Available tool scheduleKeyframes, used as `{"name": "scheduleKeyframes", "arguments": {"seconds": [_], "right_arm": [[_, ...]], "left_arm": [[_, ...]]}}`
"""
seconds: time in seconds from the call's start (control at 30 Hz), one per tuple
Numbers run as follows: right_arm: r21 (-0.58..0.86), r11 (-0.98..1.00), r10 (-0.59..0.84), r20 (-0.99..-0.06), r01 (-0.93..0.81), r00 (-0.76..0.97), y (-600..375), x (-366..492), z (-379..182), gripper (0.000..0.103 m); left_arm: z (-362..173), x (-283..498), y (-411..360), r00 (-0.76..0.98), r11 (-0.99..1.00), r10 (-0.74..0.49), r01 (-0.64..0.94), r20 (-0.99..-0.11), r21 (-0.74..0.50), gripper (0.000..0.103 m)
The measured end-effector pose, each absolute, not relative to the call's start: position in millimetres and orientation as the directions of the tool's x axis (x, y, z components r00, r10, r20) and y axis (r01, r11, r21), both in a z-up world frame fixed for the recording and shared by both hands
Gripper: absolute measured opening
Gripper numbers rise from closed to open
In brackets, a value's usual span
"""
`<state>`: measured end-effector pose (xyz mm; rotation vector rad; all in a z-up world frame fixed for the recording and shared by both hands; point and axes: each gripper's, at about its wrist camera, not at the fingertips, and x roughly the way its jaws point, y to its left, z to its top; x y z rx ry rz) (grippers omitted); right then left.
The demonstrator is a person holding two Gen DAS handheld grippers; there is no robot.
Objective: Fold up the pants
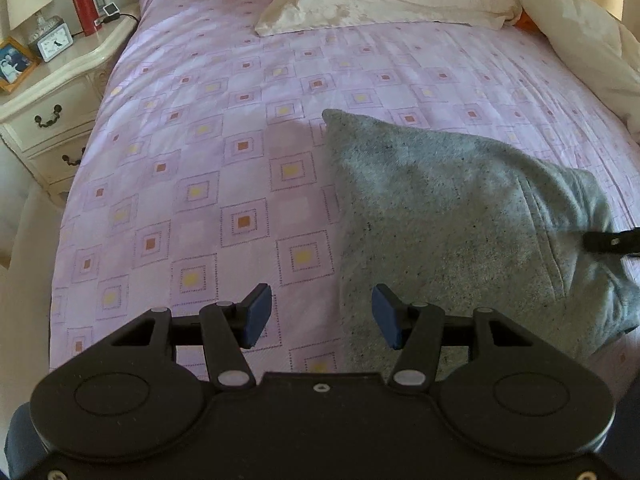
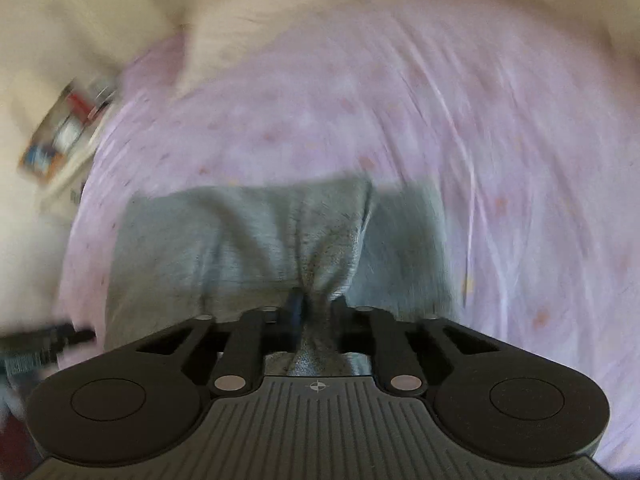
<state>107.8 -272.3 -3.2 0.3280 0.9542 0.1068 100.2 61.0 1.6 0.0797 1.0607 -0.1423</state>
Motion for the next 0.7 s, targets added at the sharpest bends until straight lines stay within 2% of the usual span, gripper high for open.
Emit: {"name": "scheduleKeyframes", "arguments": {"seconds": [0.07,0.13,0.2,0.27,0.33,0.5,0.6,0.7], "right_arm": [[0.257,0.966,0.192,-0.765,0.019,0.615,-264.3,95.0,18.4,0.012],[0.255,0.966,0.185,-0.787,0.037,0.588,-266.6,94.4,17.2,0.013],[0.22,0.974,0.158,-0.848,0.063,0.505,-268.8,106.4,-6.7,0.022],[0.218,0.969,0.132,-0.857,0.117,0.499,-275.4,109.0,-16.8,0.046],[0.261,0.951,0.133,-0.829,0.165,0.544,-285.8,101.6,-12.2,0.057],[0.291,0.931,0.14,-0.839,0.218,0.526,-301.6,102.9,-19.7,0.063],[0.325,0.917,0.178,-0.852,0.232,0.492,-305.7,112.8,-30.2,0.079],[0.338,0.911,0.203,-0.865,0.235,0.459,-306.7,123.1,-43.3,0.086]], "left_arm": [[6.5,97.5,60.0,0.501,0.987,-0.078,0.159,-0.862,0.003,0.06],[10.3,95.3,56.9,0.52,0.985,-0.084,0.174,-0.85,0.009,0.061],[7.0,98.4,49.7,0.515,0.981,-0.094,0.195,-0.852,0.01,0.064],[-0.1,104.1,40.7,0.48,0.978,-0.084,0.207,-0.873,0.02,0.063],[-2.1,105.0,35.5,0.478,0.976,-0.07,0.214,-0.876,0.039,0.063],[-6.3,108.5,28.9,0.473,0.972,-0.105,0.234,-0.875,0.01,0.064],[-23.8,117.8,24.0,0.449,0.971,-0.087,0.237,-0.889,0.025,0.07],[-34.6,119.6,28.2,0.461,0.98,-0.082,0.2,-0.884,0.013,0.085]]}}
